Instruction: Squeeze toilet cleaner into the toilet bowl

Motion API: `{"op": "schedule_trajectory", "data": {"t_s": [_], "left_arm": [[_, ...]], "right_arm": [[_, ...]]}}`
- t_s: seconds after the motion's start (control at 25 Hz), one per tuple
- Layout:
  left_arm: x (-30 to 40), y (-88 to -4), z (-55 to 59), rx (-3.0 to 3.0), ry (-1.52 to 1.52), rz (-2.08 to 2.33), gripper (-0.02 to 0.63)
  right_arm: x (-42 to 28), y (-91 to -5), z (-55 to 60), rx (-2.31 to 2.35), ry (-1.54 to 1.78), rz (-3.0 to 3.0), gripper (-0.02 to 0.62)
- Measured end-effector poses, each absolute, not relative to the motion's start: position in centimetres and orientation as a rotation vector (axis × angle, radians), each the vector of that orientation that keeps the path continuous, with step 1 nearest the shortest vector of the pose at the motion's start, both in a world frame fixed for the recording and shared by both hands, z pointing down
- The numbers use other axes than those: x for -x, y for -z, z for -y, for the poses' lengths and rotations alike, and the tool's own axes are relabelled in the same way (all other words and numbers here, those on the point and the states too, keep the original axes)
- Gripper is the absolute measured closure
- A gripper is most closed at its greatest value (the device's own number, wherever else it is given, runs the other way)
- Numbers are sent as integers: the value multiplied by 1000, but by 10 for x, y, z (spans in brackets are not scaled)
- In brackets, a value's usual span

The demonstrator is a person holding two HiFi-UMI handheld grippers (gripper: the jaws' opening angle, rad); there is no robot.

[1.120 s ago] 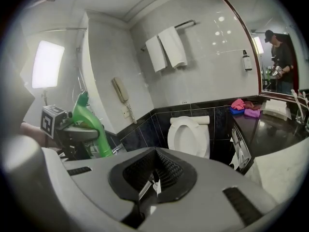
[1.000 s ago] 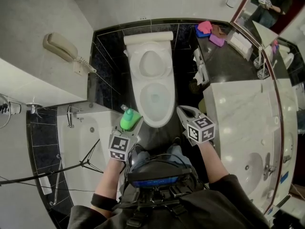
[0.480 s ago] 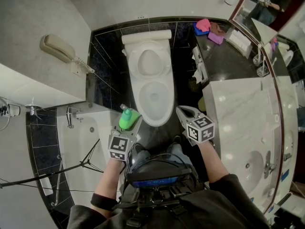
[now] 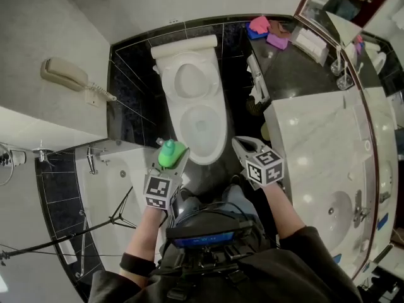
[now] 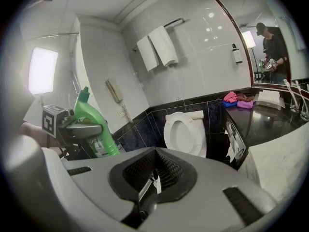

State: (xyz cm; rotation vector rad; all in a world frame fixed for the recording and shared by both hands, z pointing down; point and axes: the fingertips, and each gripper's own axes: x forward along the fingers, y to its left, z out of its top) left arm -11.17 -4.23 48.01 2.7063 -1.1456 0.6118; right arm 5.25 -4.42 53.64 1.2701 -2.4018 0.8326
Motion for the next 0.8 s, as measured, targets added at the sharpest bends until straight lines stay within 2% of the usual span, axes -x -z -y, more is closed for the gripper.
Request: {"op": "schedule_trajectory", "data": {"t_s": [0.32, 0.8], "left_arm": [[37, -480, 58, -2777, -608, 1029, 422], [-118, -480, 80, -2925, -604, 796, 422]], "right_arm": [[-111, -540, 43, -1337, -798, 2359, 592], [-231, -529, 52, -1456, -758, 2331, 594]]}}
